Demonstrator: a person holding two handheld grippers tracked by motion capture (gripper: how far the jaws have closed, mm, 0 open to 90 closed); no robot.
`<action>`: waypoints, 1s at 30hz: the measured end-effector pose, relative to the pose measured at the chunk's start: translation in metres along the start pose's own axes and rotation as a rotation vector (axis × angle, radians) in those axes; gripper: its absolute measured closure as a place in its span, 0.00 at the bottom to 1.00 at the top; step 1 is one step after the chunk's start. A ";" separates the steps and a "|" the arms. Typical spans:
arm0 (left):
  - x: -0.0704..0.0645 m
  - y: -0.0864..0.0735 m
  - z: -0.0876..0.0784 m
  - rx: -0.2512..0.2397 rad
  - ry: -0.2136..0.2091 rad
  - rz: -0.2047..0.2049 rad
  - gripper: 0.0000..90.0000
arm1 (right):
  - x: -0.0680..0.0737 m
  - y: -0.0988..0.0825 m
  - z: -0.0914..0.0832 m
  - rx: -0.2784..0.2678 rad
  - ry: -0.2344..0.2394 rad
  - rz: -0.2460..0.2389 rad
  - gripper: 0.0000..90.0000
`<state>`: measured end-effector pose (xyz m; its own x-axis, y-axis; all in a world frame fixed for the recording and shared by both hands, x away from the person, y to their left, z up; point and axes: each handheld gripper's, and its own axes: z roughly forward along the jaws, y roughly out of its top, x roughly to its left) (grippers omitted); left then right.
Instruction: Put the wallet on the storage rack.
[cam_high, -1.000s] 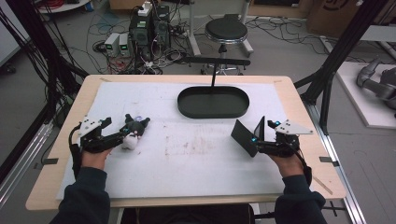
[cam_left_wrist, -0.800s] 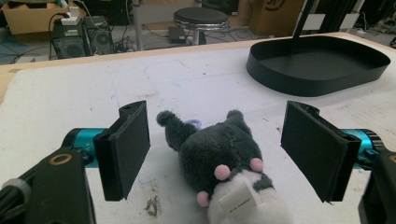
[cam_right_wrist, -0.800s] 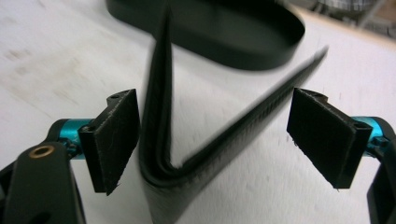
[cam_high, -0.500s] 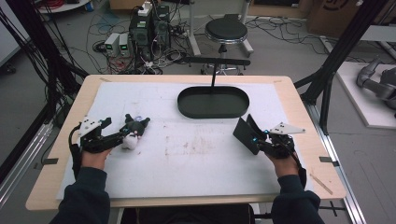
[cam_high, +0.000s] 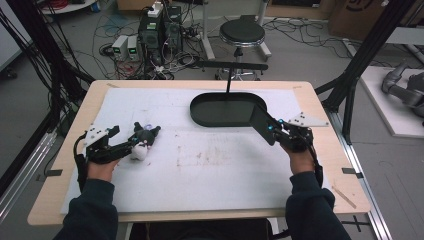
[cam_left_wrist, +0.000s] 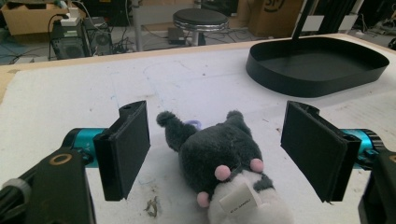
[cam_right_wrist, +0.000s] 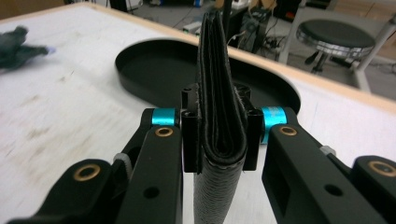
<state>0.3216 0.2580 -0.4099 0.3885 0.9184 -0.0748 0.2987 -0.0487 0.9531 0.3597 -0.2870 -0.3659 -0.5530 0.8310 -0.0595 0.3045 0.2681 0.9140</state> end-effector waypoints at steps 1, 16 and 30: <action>0.000 0.000 0.000 0.000 0.000 0.000 0.26 | -0.001 0.004 0.005 -0.010 -0.003 -0.005 0.85; 0.003 -0.001 -0.001 0.000 0.001 -0.005 0.26 | -0.006 0.040 0.102 0.072 -0.077 -0.092 0.85; 0.007 -0.003 -0.003 -0.003 0.005 -0.018 0.26 | -0.006 0.030 0.157 0.171 -0.223 -0.121 0.85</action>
<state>0.3210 0.2653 -0.4126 0.3792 0.9209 -0.0906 0.3034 -0.0312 0.9524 0.4943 -0.2076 -0.4011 -0.4153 0.8695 -0.2676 0.3832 0.4339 0.8154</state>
